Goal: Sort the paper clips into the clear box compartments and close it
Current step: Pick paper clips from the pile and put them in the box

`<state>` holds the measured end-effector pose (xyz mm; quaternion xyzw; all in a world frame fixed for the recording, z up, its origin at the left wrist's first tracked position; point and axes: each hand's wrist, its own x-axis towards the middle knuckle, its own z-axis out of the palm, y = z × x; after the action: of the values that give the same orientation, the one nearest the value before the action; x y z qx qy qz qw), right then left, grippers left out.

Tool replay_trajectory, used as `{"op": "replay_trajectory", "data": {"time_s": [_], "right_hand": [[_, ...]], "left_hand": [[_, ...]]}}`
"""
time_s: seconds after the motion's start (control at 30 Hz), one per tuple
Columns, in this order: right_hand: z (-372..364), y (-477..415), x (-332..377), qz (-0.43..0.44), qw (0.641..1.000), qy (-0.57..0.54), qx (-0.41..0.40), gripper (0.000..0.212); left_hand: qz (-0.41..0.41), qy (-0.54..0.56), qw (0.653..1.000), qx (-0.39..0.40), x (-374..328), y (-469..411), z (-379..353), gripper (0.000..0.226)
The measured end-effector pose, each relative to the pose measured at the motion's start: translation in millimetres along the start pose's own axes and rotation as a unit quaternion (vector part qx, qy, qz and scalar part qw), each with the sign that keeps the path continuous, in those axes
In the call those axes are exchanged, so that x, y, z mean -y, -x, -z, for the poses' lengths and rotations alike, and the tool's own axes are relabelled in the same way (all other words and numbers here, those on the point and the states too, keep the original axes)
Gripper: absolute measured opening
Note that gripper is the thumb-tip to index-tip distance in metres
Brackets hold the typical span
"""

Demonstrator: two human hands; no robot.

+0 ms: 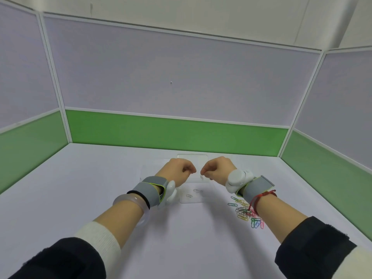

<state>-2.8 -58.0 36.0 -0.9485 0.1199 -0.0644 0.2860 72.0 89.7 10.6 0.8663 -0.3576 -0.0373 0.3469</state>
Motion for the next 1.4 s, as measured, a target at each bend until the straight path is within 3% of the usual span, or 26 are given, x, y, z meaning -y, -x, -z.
{"op": "replay_trajectory", "data": {"time_s": [0.17, 0.37, 0.63, 0.8, 1.23, 1.4], "right_hand": [[0.9, -0.9, -4.5, -0.010, 1.000, 0.003, 0.013, 0.022], [-8.2, 5.2, -13.0, -0.041, 0.982, 0.105, 0.153, 0.026], [-2.7, 14.7, -25.2, -0.052, 0.983, 0.094, 0.145, 0.024], [11.2, 26.6, -39.3, -0.073, 0.992, -0.051, 0.090, 0.018], [44.2, 41.5, -84.9, -0.104, 0.992, 0.060, 0.034, 0.021], [39.5, 43.7, -99.6, -0.083, 0.988, 0.126, 0.035, 0.031]], "left_hand": [[-0.004, -0.007, 1.000, 0.008, 0.4, -0.8, -0.8, 0.032], [-0.006, -0.022, 1.000, 0.018, 0.0, -0.7, -1.9, 0.033], [-0.021, -0.053, 0.998, 0.040, -8.0, -0.5, -10.5, 0.030], [-0.031, -0.064, 0.996, 0.048, -19.5, -0.4, -18.3, 0.027], [-0.085, -0.106, 0.984, 0.115, -60.6, -10.1, -67.4, 0.029], [-0.127, -0.225, 0.956, 0.138, -64.1, -16.5, -86.6, 0.029]]}}
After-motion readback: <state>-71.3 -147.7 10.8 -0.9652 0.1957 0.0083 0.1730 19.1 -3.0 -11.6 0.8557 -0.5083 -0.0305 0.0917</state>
